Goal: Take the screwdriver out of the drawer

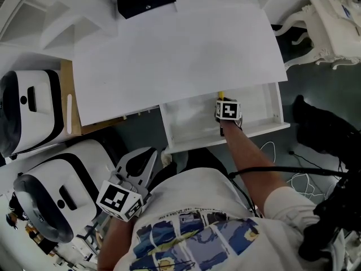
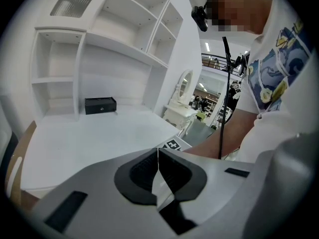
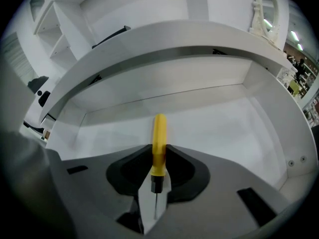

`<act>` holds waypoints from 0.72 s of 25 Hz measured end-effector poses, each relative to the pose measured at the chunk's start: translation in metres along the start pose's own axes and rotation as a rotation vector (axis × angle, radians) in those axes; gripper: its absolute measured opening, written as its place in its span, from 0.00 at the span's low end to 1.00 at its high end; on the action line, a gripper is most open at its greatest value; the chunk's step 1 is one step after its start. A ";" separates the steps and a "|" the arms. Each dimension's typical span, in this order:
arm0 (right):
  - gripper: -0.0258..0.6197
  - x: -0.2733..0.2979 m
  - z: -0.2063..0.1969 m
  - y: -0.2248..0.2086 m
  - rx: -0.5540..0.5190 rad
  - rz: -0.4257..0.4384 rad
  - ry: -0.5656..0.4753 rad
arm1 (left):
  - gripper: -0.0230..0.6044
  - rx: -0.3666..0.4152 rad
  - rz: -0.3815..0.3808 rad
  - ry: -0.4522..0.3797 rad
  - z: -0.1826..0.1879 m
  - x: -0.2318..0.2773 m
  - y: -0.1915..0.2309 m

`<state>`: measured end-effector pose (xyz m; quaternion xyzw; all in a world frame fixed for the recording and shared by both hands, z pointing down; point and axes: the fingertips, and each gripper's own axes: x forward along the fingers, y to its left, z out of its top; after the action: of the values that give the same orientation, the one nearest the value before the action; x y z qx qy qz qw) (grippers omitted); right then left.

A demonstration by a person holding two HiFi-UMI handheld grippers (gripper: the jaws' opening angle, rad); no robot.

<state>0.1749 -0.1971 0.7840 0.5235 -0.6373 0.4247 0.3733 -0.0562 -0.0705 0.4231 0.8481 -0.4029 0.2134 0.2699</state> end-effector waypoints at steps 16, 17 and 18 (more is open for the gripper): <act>0.20 -0.026 0.003 -0.012 0.201 0.062 -0.023 | 0.06 0.049 -0.047 -0.035 0.000 -0.016 -0.003; 0.20 -0.029 0.003 -0.012 0.227 0.066 -0.030 | 0.06 0.054 -0.054 -0.040 0.000 -0.018 -0.004; 0.20 -0.032 0.003 -0.013 0.255 0.069 -0.037 | 0.06 0.060 -0.062 -0.045 0.001 -0.019 -0.004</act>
<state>0.1930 -0.1900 0.7548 0.5521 -0.6028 0.5050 0.2771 -0.0643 -0.0577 0.4103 0.8725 -0.3757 0.1978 0.2417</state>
